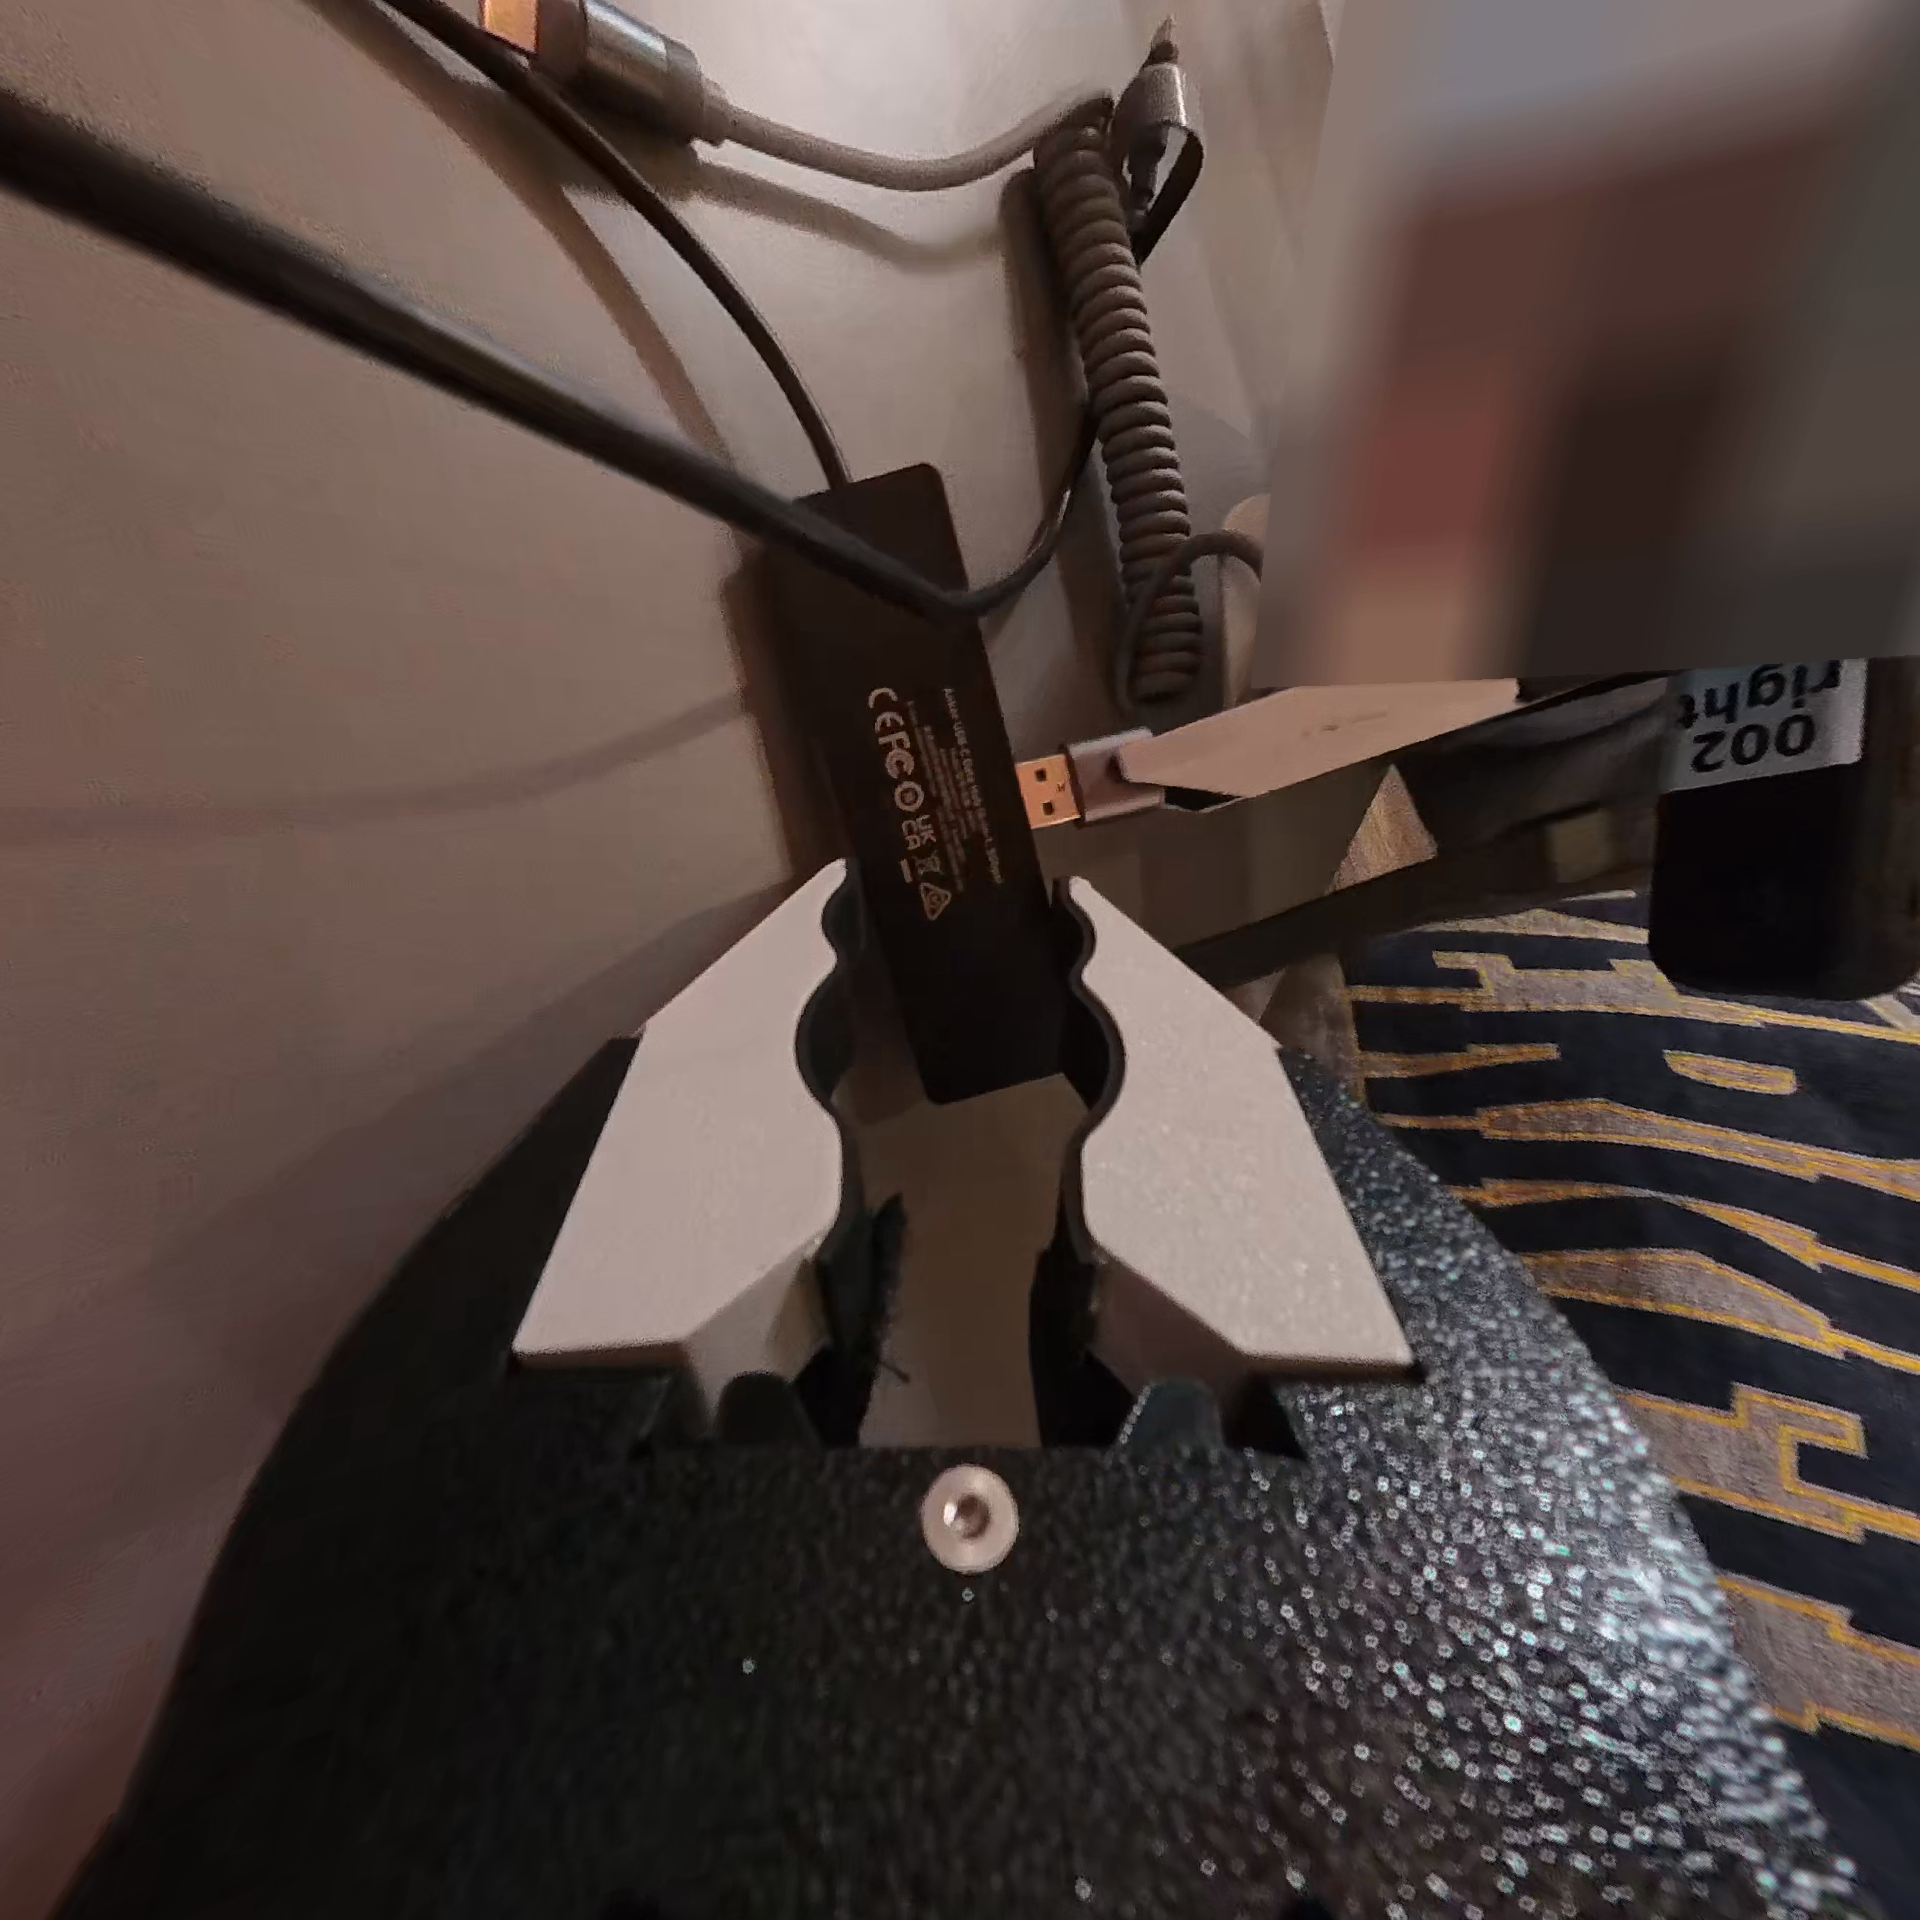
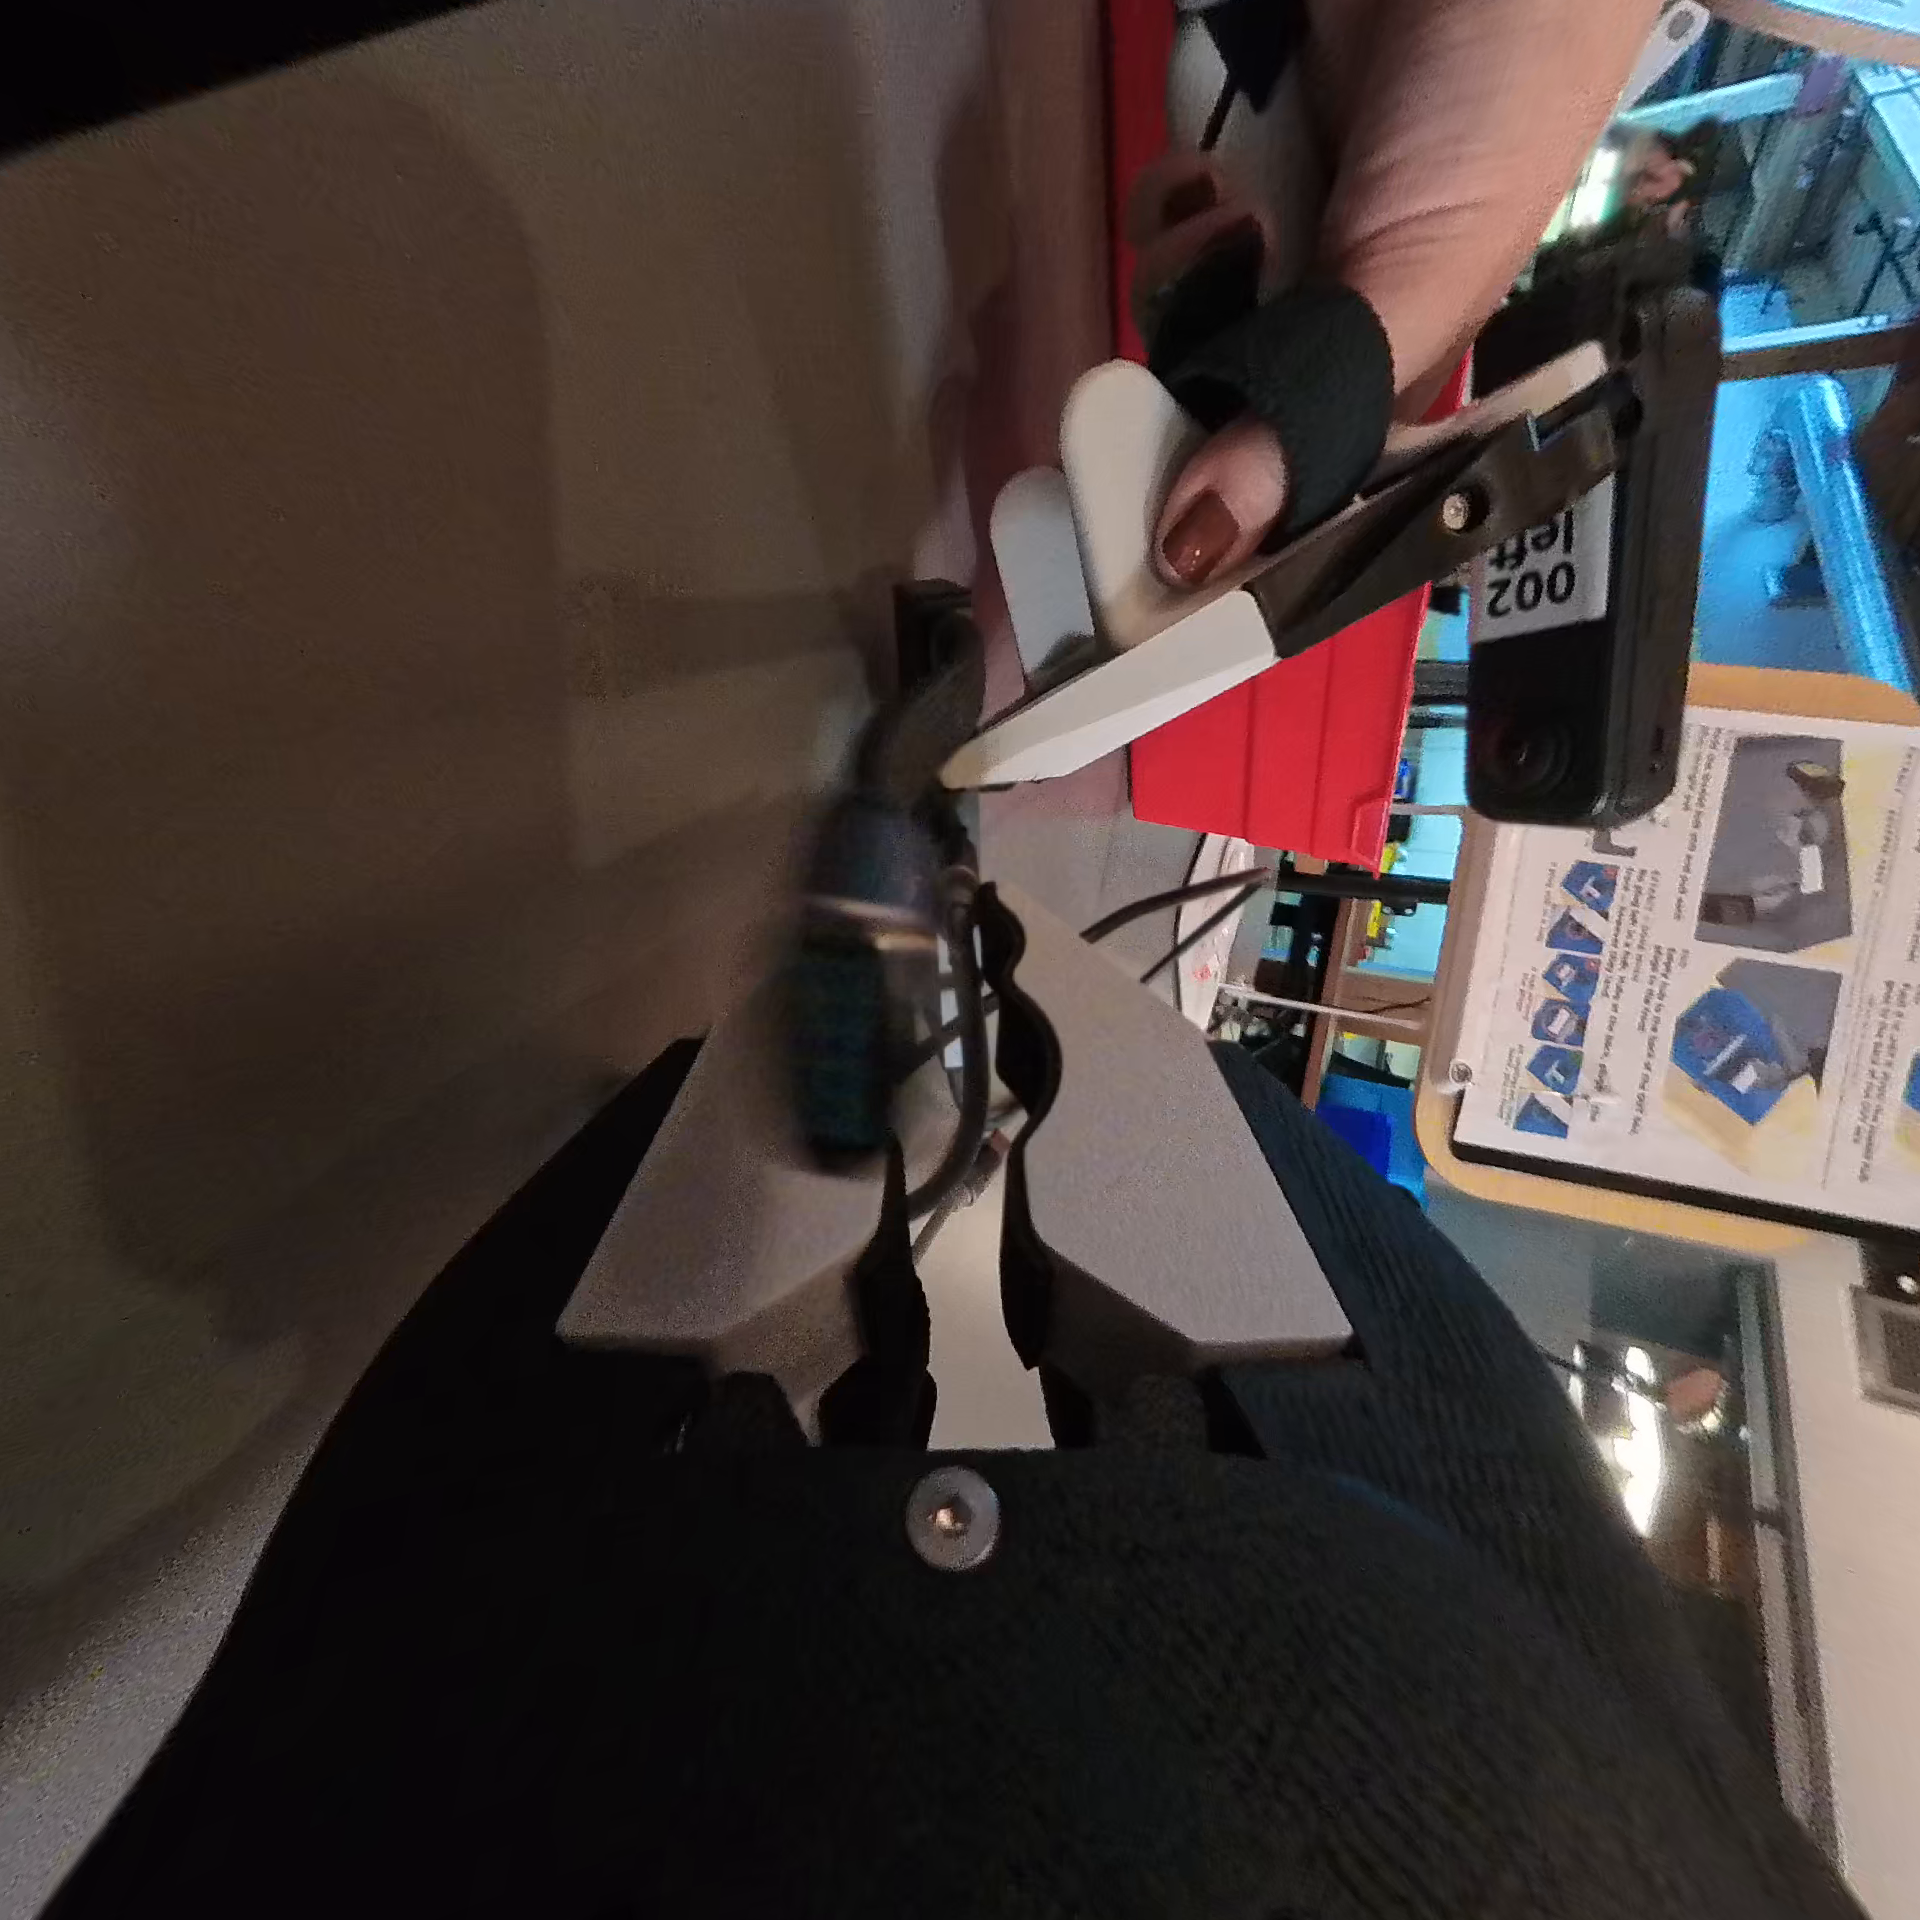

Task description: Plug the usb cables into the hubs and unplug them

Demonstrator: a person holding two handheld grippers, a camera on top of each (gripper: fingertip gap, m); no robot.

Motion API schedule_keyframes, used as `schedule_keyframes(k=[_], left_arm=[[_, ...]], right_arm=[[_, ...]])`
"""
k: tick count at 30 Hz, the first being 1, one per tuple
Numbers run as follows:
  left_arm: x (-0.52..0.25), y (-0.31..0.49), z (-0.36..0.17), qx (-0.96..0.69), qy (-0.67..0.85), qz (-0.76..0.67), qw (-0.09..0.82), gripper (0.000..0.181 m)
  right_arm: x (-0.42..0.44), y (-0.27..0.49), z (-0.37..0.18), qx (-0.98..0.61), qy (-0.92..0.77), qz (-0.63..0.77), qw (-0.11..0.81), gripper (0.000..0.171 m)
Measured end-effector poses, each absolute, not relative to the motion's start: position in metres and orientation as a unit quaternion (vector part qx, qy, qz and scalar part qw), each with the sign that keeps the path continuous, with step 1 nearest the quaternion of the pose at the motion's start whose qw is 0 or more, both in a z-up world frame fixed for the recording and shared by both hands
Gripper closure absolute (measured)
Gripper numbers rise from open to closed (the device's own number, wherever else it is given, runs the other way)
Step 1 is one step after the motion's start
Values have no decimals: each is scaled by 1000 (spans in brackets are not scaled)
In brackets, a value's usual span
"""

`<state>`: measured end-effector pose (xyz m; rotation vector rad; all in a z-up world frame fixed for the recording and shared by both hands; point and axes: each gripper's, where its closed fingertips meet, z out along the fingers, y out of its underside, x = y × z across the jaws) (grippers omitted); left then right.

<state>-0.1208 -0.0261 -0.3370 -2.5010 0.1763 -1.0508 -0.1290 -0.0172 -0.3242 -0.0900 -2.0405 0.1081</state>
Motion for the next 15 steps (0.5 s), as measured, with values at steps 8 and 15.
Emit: schedule_keyframes(k=[8, 15], left_arm=[[-122, -26, -337, -901, 75, -385, 188, 148], [-126, -23, -338, -906, 72, -370, 192, 149]], right_arm=[[-133, -16, -324, -52, -889, 35, 453, 165], [-138, -14, -325, -48, -906, -3, 420, 165]])
